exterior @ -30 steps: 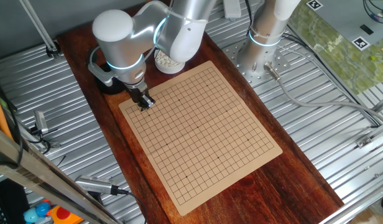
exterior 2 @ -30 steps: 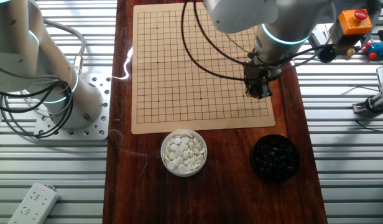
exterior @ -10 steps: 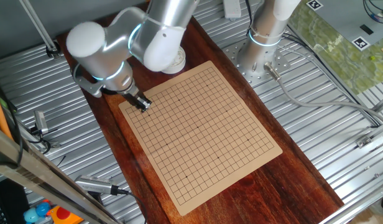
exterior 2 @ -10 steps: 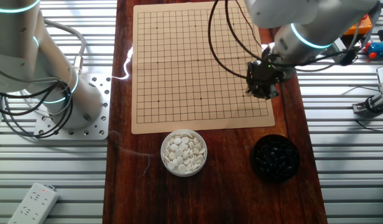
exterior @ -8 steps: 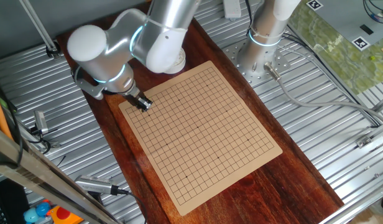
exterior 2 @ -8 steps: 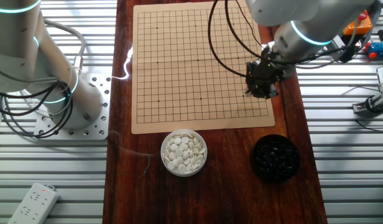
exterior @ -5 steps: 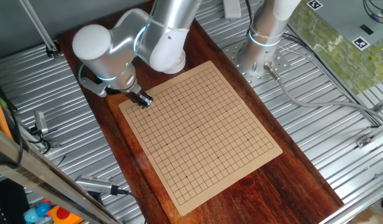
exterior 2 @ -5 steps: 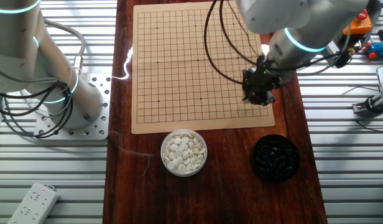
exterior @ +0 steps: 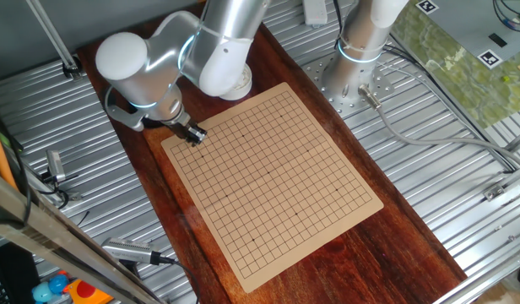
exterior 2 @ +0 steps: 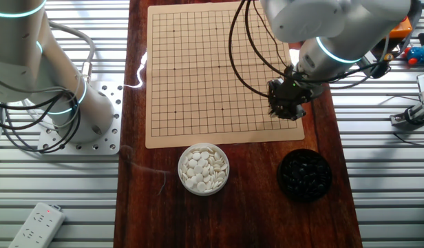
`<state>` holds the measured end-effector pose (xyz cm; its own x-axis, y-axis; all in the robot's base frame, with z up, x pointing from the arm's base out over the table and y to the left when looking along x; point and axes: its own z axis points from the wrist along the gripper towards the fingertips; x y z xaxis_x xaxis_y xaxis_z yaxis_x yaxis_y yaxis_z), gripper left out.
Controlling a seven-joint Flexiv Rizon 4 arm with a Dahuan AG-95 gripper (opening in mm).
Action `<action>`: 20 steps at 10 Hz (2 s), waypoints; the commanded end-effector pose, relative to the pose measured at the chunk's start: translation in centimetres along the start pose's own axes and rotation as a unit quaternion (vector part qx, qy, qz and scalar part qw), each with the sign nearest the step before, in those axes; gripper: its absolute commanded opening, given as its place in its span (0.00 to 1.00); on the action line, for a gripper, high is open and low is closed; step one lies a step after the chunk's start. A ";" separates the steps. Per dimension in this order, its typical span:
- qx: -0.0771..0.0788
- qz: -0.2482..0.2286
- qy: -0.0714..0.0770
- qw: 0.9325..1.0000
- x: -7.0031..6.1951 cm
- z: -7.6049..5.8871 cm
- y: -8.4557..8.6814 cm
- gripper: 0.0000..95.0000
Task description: Play the first move as black on the 3-4 point in the upper right corner of the Go board
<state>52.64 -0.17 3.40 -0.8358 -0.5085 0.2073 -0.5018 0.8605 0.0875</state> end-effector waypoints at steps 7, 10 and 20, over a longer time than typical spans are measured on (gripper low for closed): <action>0.013 -0.031 0.009 0.999 -0.3 0.9 -0.3 0.00; 0.013 -0.030 0.009 0.999 -0.3 1.1 -0.5 0.00; 0.020 -0.038 0.015 0.999 -0.7 1.4 -0.5 0.00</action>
<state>53.22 -0.25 1.85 -0.7886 -0.5706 0.2292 -0.5724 0.8174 0.0654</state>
